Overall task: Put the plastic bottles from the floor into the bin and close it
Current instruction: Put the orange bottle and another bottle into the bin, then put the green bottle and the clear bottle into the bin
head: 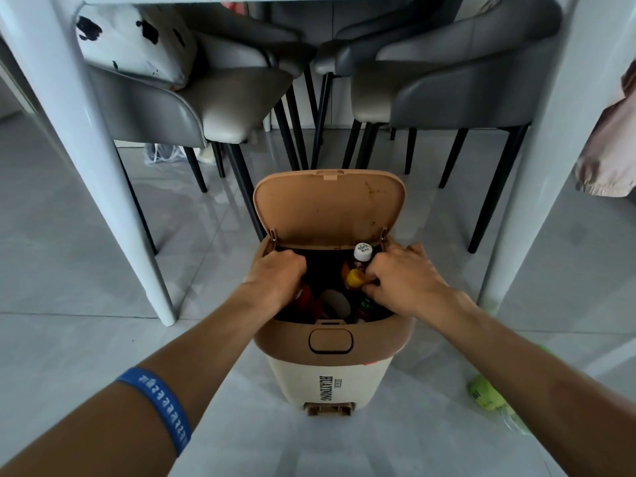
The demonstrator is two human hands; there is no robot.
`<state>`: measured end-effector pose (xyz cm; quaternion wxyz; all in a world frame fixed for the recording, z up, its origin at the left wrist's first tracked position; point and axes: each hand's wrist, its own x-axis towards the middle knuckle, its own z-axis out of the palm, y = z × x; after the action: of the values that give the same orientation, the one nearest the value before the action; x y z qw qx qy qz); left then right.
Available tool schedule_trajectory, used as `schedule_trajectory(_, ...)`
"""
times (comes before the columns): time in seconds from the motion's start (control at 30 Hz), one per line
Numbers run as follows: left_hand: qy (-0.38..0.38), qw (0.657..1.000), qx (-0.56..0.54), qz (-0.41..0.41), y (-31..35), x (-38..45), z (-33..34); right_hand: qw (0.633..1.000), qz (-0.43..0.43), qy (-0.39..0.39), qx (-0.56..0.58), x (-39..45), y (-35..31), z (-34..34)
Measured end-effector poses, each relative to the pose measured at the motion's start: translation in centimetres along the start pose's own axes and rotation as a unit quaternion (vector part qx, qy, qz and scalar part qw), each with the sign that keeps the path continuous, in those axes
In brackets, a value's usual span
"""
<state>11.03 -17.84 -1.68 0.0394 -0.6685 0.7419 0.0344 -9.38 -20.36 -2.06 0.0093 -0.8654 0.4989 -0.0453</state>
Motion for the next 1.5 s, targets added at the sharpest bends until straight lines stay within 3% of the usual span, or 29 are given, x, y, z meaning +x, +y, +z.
schedule_trajectory(0.1,0.024,0.999,0.006,0.022,0.7,-0.2,-0.3,0.998,-0.002,0.046,0.040,-0.5,-0.1,0.3)
schedule_trajectory(0.17,0.028,0.998,-0.031,0.055,1.7,0.0,-0.7,0.998,-0.024,0.035,0.054,-0.6,0.0,0.2)
schedule_trajectory(0.3,-0.049,0.988,-0.124,0.074,3.2,0.2,-0.7,0.996,-0.066,0.064,0.019,0.1,-0.8,-0.1)
schedule_trajectory(0.4,-0.085,0.980,-0.170,0.063,3.6,0.1,-1.1,0.988,-0.039,0.111,0.103,0.2,-1.6,0.4)
schedule_trajectory(0.53,0.000,0.965,-0.251,0.082,5.3,0.3,-3.5,0.944,-0.008,0.205,0.260,-1.7,-0.1,0.3)
schedule_trajectory(0.63,0.063,0.955,-0.261,0.124,8.6,0.4,-4.8,0.926,0.031,0.268,0.263,-4.6,2.8,-0.2)
schedule_trajectory(0.77,0.112,0.937,-0.259,0.205,15.5,0.4,-4.8,0.920,0.121,0.282,0.242,-10.0,8.1,0.9)
schedule_trajectory(0.9,0.103,0.930,-0.256,0.241,23.4,0.5,-1.1,0.913,0.239,0.271,0.190,-15.4,13.0,3.7)
schedule_trajectory(1.03,0.023,0.949,-0.219,0.227,28.5,1.8,5.5,0.933,0.287,0.198,0.091,-18.8,16.6,6.0)
schedule_trajectory(1.17,0.020,0.950,-0.202,0.235,30.6,2.7,9.0,0.934,0.343,0.093,0.046,-20.4,18.1,7.5)
schedule_trajectory(1.5,0.024,0.949,-0.195,0.248,27.6,1.5,8.9,0.955,0.243,0.096,0.140,-21.1,17.5,10.5)
